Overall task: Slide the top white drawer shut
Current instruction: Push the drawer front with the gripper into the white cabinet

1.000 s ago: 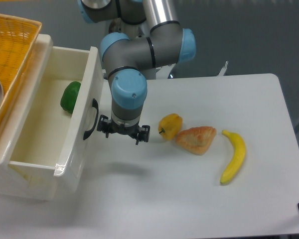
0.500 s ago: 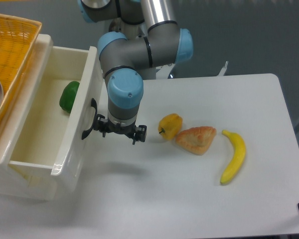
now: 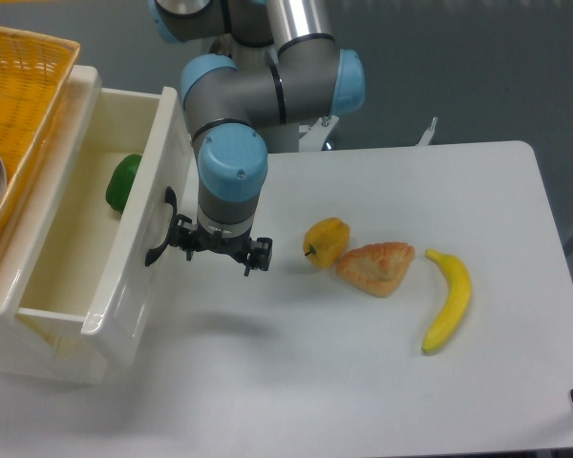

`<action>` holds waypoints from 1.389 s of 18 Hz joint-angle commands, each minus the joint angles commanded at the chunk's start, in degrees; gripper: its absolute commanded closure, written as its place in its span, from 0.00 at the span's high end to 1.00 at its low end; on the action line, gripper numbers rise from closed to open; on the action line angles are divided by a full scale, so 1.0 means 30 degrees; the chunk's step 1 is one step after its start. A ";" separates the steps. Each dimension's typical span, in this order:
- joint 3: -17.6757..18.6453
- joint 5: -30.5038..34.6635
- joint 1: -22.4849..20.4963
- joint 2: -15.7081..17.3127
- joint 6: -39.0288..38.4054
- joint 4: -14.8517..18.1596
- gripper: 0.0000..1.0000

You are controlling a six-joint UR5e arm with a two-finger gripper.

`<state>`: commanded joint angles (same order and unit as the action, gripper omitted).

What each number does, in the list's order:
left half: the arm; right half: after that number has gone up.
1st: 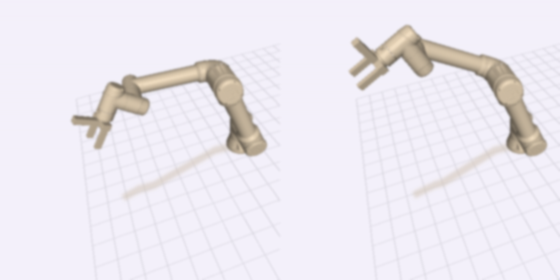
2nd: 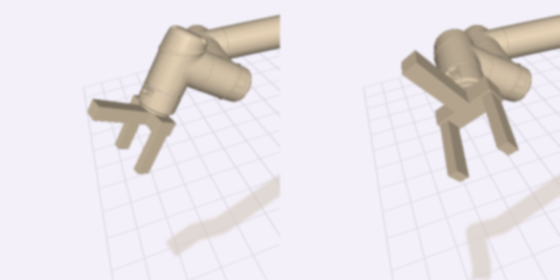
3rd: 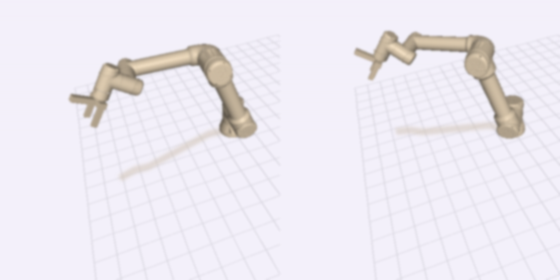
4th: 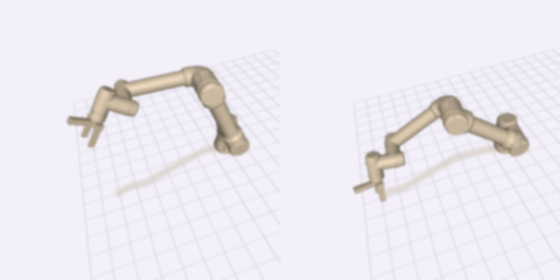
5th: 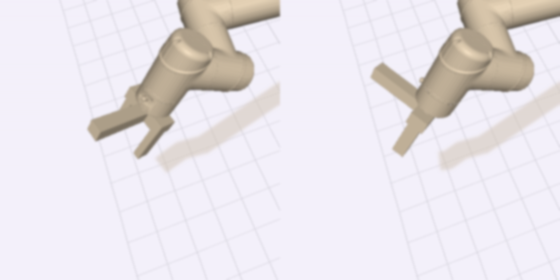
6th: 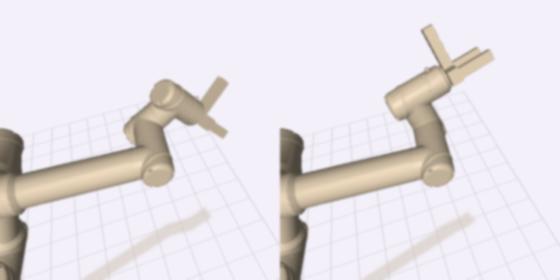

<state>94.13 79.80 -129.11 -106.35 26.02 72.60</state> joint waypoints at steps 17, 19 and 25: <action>0.0000 -0.0234 0.0937 0.0029 -0.0117 0.0000 1.00; 0.0000 -0.0234 0.1142 0.0029 -0.0146 0.0000 1.00; 0.0000 -0.0234 0.1611 0.0000 -0.0205 0.0000 1.00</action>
<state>94.13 79.10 -124.28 -106.35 25.40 72.60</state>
